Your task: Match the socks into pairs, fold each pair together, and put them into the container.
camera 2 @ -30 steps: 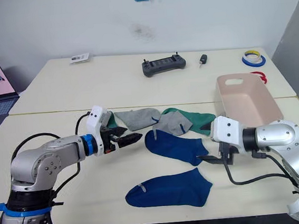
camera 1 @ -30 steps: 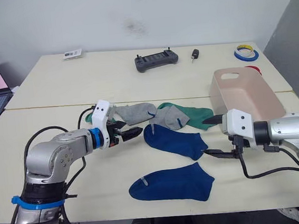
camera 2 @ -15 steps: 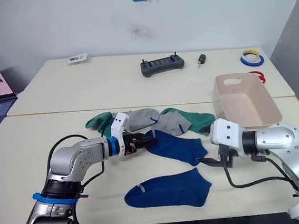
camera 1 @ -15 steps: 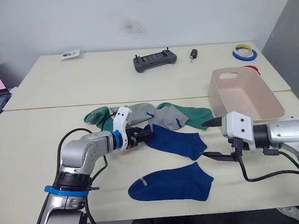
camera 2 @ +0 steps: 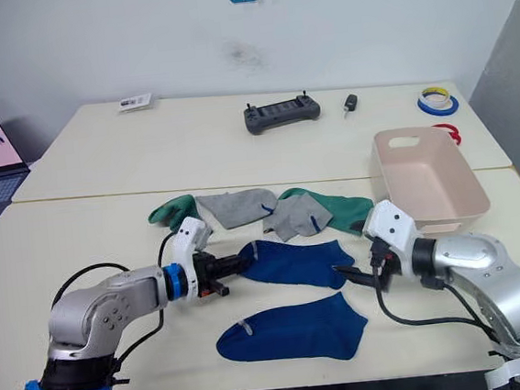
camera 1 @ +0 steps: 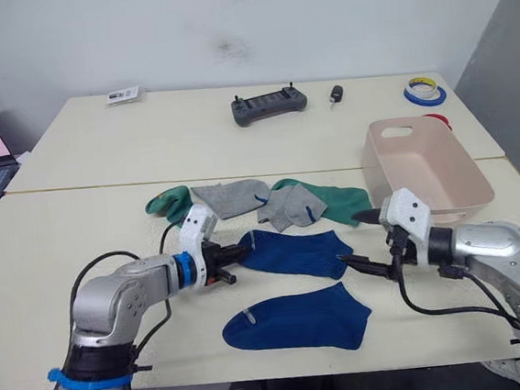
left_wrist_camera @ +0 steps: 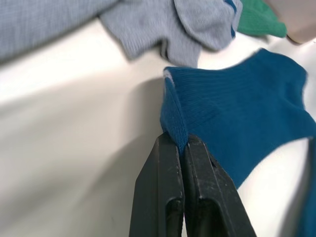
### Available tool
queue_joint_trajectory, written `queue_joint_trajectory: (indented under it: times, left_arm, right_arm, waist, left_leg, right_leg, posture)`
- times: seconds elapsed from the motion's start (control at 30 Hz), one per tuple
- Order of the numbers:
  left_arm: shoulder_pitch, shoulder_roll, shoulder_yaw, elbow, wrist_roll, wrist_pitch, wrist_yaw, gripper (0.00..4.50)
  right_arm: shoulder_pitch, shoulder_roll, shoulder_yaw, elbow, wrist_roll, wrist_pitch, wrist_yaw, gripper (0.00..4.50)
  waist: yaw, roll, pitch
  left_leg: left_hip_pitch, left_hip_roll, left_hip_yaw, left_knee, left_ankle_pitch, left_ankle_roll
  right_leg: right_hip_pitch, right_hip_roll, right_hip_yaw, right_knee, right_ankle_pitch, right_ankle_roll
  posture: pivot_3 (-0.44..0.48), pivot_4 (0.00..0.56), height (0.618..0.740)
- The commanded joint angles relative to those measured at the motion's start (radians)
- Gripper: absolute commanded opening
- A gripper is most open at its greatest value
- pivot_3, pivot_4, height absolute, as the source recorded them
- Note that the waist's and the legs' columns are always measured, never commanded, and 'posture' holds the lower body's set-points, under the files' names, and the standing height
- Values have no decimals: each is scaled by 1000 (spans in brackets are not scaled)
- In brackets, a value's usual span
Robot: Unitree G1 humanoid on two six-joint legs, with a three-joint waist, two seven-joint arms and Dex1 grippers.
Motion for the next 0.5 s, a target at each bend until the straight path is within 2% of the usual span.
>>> queue_joint_trajectory:
  times: [0.03,0.27,0.4,0.5]
  left_arm:
    - [17,-22,45,-58,-21,1,40,35]
    - [29,-42,44,-66,-18,-16,68,35]
    - [35,-51,48,-70,-23,-32,71,0]
    - [41,-38,45,-71,-21,-45,62,0]
  right_arm:
    - [3,50,34,17,-23,34,-85,4500]
    - [-42,146,92,146,-64,69,-164,4500]
    - [-50,158,108,196,-63,73,-157,3533]
    - [-47,164,114,211,-54,79,-148,2461]
  waist:
    - [0,0,0]
    - [0,0,0]
    - [0,0,0]
    - [0,0,0]
  left_leg:
    - [0,0,0,0,0,0]
    - [0,0,0,0,0,0]
    - [0,0,1,0,0,0]
    - [0,0,1,0,0,0]
  right_leg:
    - [0,0,0,0,0,0]
    - [0,0,0,0,0,0]
    - [-1,0,0,0,0,0]
    - [-1,0,0,0,0,0]
  posture:
    - [0,150,740]
    - [0,150,740]
    - [0,150,740]
    - [0,150,740]
